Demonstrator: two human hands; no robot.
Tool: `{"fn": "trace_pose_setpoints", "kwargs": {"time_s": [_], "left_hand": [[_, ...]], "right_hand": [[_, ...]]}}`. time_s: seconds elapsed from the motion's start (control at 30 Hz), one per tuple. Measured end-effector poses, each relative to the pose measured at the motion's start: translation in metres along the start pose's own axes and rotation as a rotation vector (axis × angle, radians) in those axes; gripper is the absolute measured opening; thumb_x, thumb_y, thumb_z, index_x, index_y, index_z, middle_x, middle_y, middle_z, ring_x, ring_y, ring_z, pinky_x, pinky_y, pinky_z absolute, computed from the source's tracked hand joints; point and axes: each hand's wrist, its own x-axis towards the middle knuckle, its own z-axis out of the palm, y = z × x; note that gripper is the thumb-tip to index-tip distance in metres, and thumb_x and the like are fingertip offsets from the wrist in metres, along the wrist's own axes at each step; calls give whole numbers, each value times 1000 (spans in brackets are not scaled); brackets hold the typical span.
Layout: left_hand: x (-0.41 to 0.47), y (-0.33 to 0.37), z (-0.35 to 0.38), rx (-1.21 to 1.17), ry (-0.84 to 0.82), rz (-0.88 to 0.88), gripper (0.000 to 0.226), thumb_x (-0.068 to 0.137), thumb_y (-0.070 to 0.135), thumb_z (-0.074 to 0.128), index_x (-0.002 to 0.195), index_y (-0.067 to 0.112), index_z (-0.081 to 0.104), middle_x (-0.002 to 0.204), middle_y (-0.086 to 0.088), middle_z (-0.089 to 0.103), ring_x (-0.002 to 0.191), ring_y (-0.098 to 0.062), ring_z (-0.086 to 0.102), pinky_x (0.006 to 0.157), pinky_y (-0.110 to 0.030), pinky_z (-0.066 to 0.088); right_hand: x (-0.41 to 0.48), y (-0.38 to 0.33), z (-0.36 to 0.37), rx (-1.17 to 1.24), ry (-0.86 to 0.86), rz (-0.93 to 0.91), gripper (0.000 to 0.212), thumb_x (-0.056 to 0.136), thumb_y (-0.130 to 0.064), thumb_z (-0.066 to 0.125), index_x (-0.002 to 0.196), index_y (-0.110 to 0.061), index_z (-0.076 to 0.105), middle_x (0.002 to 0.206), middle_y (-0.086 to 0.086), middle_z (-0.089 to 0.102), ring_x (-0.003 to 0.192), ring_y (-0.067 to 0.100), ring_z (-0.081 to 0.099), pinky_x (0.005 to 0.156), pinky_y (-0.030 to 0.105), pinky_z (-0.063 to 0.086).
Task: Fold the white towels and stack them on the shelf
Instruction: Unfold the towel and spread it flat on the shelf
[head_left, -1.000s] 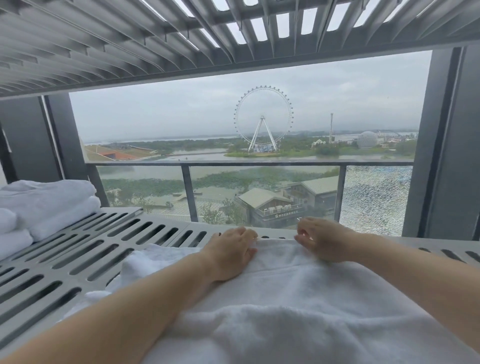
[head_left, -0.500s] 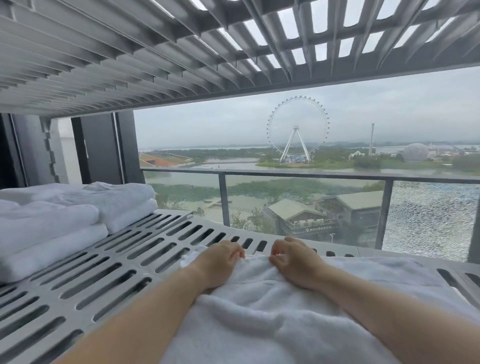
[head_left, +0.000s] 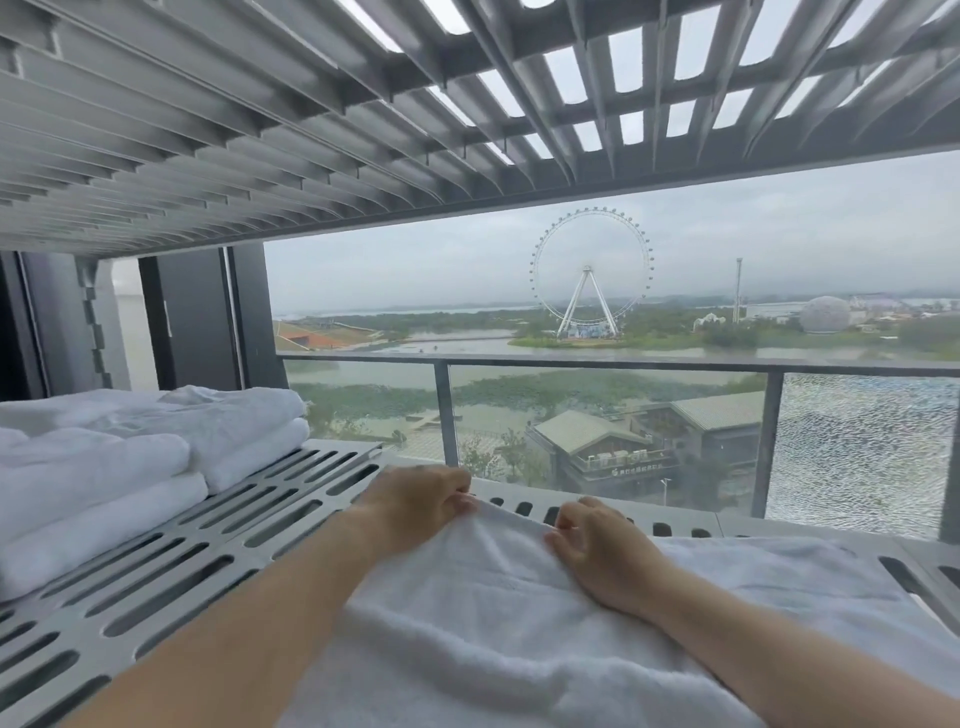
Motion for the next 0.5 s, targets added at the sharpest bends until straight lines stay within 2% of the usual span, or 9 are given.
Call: {"fn": "trace_pose_setpoints", "kwargs": {"time_s": [0.07,0.17,0.27,0.4,0.5], "left_hand": [[14,-4,-3,87,91,63,21,97,40,36,91,22,43,94,1,62,81,-23,59,64,-31,35],[22,-8,16,187,40,98,26,96,43,36,96,20,46,95,1,60,83,-21,61,64,-30,39],[20,-11,44,131,-104,59,33,95,45,37,100,15,50,99,-1,56,91,-19,57,73,-29,44],[21,-19,52,26,-92,58,30,94,46,38,91,17,48,96,0,57,89,-18,54,74,-26,38],[21,-18,51,84,-55,84,29,95,44,37,91,18,46,94,-1,60,84,-17,53,72,-25,34]], "right_hand": [[-1,-2,-1,-56,75,1,17,93,-36,43,92,-20,49,100,0,56,90,21,54,75,31,38],[-3,-2,1,-192,178,27,18,96,-35,36,93,-20,46,101,-1,59,90,22,54,76,35,36],[-1,2,2,-189,172,108,18,95,-32,34,96,-21,48,105,-3,58,95,19,51,81,37,34],[2,6,4,-190,140,127,21,95,-31,34,101,-21,51,109,-2,58,100,20,49,85,38,36],[3,4,4,-191,119,92,23,95,-35,35,102,-22,53,110,-3,58,100,19,50,85,38,38]]}}
